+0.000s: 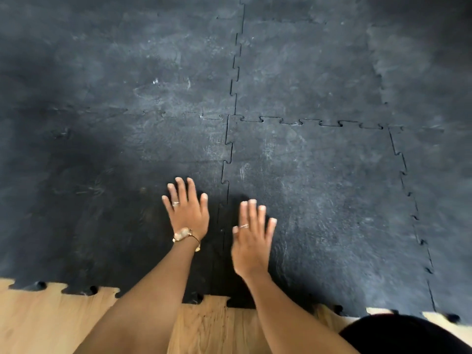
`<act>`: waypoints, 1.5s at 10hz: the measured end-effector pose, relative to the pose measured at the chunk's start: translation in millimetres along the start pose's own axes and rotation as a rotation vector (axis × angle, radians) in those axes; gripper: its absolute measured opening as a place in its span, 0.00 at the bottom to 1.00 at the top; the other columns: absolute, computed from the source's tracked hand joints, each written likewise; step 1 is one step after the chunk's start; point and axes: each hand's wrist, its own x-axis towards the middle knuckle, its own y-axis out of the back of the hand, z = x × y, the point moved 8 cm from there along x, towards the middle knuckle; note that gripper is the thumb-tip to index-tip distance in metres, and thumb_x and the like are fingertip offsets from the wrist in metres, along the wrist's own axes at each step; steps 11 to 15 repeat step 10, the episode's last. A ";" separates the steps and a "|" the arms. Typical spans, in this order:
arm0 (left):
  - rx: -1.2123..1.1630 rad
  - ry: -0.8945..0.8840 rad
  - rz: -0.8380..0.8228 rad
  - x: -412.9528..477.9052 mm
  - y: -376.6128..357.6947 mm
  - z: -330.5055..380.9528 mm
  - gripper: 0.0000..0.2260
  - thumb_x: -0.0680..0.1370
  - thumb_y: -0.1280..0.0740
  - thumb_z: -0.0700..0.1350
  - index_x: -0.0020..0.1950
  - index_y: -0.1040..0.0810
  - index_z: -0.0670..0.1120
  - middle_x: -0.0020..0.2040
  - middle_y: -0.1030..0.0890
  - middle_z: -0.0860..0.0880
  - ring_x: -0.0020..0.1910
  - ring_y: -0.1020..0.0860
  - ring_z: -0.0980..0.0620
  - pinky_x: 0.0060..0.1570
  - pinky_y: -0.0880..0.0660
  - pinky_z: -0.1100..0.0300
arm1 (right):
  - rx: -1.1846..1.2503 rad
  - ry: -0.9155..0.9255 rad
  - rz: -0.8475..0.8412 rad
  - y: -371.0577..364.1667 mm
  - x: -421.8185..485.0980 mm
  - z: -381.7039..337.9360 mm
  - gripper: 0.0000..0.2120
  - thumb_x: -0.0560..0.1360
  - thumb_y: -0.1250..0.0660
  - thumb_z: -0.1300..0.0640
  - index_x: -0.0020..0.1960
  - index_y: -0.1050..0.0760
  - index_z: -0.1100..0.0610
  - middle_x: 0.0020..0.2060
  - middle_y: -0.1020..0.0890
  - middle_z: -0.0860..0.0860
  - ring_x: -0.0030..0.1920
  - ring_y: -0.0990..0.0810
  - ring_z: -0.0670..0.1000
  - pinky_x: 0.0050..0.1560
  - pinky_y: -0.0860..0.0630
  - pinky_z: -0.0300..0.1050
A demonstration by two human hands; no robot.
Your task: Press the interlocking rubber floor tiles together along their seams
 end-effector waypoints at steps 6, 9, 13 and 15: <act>0.242 -0.421 -0.189 -100.4 -60.2 85.0 0.31 0.80 0.52 0.57 0.78 0.51 0.41 0.79 0.50 0.41 0.78 0.52 0.43 0.75 0.53 0.43 | -0.158 -0.270 -0.009 39.1 3.9 125.9 0.33 0.81 0.58 0.39 0.79 0.57 0.55 0.79 0.53 0.52 0.78 0.56 0.59 0.73 0.56 0.69; 0.281 -0.408 -0.265 -100.7 -47.5 90.2 0.31 0.80 0.48 0.55 0.77 0.48 0.38 0.78 0.46 0.38 0.77 0.48 0.40 0.74 0.55 0.43 | -0.258 -0.210 -0.297 59.9 2.7 126.4 0.34 0.81 0.59 0.38 0.78 0.66 0.55 0.78 0.63 0.52 0.78 0.62 0.57 0.74 0.61 0.67; 0.275 -0.332 -0.636 -86.3 -25.9 104.5 0.32 0.80 0.44 0.56 0.77 0.47 0.38 0.78 0.48 0.38 0.77 0.48 0.39 0.74 0.46 0.44 | -0.308 -0.141 -0.350 115.5 -11.6 123.9 0.34 0.82 0.58 0.39 0.76 0.71 0.56 0.78 0.65 0.50 0.78 0.64 0.55 0.75 0.60 0.65; 0.275 -0.332 -0.636 -86.3 -25.9 104.5 0.32 0.80 0.44 0.56 0.77 0.47 0.38 0.78 0.48 0.38 0.77 0.48 0.39 0.74 0.46 0.44 | -0.308 -0.141 -0.350 115.5 -11.6 123.9 0.34 0.82 0.58 0.39 0.76 0.71 0.56 0.78 0.65 0.50 0.78 0.64 0.55 0.75 0.60 0.65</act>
